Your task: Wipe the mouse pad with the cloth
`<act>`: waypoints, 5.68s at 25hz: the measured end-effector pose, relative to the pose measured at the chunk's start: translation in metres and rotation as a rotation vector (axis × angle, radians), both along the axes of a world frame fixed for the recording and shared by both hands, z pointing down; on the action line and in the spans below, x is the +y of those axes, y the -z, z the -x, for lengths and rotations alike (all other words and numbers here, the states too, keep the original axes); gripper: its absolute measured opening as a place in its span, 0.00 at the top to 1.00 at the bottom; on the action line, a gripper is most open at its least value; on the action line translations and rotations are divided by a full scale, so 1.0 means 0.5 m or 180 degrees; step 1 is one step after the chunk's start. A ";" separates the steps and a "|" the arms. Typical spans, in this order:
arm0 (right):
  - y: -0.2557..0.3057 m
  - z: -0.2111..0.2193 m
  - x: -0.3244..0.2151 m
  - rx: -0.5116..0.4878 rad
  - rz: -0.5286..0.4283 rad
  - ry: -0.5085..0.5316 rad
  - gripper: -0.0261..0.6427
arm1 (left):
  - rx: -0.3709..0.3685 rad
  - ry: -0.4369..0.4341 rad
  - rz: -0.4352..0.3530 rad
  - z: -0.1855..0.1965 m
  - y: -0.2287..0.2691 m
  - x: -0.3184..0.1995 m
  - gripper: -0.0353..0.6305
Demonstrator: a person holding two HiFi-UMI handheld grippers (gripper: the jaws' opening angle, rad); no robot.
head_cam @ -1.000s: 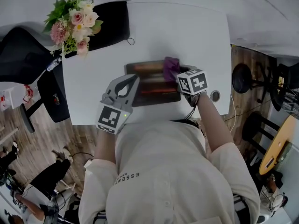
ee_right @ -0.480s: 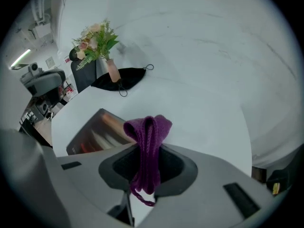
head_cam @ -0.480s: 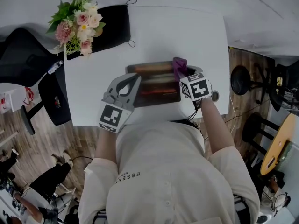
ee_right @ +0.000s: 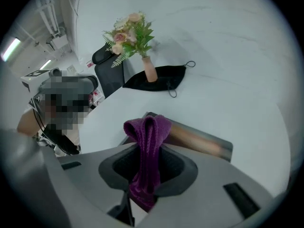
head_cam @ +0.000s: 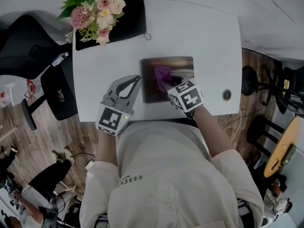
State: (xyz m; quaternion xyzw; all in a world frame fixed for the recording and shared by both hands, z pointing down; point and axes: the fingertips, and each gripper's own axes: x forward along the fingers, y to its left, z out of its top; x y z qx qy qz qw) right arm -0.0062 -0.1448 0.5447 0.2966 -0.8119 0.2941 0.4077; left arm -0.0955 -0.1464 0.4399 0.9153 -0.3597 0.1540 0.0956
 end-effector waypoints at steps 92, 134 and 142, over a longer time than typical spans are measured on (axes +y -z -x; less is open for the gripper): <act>-0.049 0.127 0.180 -0.0119 0.0085 0.0140 0.81 | -0.0309 0.0491 0.0092 0.094 -0.023 0.201 0.94; -0.084 -0.302 0.136 0.0063 0.0206 -0.1016 0.81 | -0.0264 -0.0301 0.0041 -0.227 -0.029 0.141 0.94; -0.086 -0.389 0.137 0.0317 0.0171 -0.1238 0.81 | -0.0274 -0.0374 -0.0026 -0.252 -0.016 0.137 0.94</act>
